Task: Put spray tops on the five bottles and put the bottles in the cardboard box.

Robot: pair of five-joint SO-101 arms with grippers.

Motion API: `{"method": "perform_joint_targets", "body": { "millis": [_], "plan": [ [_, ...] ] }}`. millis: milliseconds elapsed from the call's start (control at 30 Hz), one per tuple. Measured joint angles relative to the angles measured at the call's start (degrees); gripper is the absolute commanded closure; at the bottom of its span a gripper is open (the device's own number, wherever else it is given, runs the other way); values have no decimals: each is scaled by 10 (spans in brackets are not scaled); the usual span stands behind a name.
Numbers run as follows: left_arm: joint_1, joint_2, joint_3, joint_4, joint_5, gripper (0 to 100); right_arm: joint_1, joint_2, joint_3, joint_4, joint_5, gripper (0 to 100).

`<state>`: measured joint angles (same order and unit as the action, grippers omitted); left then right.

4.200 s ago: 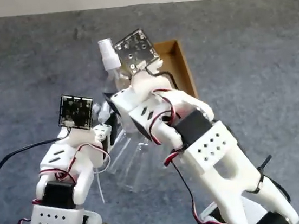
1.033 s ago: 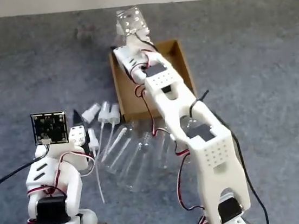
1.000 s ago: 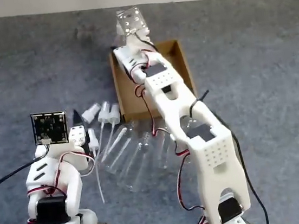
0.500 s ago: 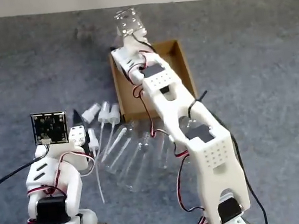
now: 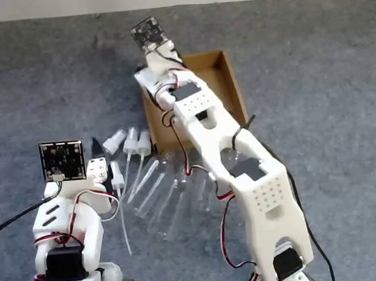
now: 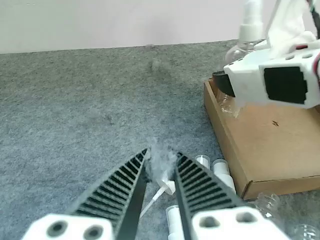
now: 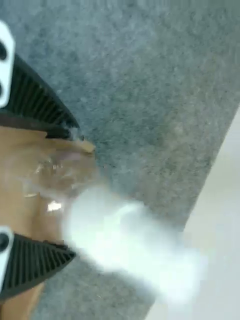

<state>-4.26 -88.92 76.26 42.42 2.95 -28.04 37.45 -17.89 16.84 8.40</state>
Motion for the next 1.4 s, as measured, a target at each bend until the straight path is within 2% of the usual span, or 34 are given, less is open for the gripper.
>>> {"method": "perform_joint_targets", "body": {
  "millis": [333,600,767,967,1200,1400],
  "plan": [
    [0,0,0,0,0,990,1,0,0,2,0,748],
    [0,0,0,0,0,990,1,-11,-52,84,0,748],
    [0,0,0,0,0,990,1,-73,-85,149,0,749],
    [0,0,0,0,0,990,10,-184,-95,300,0,757],
    [0,0,3,0,0,990,11,-309,-95,530,0,874],
    [0,0,3,0,0,990,12,-412,-96,680,1,875]
  ]
}}
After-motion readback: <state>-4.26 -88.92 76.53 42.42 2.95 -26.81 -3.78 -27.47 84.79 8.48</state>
